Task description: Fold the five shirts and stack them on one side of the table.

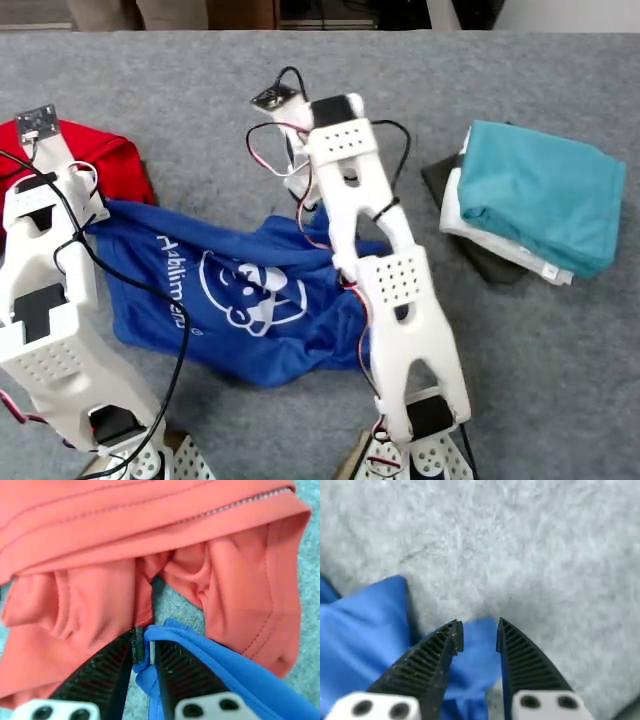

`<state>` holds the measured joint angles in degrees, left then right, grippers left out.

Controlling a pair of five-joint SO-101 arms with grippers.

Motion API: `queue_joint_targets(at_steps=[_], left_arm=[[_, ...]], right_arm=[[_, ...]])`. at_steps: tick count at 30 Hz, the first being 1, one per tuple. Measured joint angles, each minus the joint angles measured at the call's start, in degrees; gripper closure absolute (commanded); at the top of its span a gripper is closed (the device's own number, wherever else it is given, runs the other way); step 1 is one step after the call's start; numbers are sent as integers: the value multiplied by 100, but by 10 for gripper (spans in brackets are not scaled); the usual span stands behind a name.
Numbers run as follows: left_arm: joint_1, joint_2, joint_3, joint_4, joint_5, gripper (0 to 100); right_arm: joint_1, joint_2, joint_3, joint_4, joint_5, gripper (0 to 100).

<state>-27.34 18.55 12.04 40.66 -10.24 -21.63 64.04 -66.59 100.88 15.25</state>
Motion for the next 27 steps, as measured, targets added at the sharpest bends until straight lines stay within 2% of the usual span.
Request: queue_joint_targets(at_steps=[12,24,27], left_arm=[[0,0,0,0,0,982],[0,0,0,0,0,982],[0,0,0,0,0,982]], right_arm=[[9,193,53,0,-114,868],[281,-484,1336,0,-114,865],[290,-484,1354,0,-114,784]])
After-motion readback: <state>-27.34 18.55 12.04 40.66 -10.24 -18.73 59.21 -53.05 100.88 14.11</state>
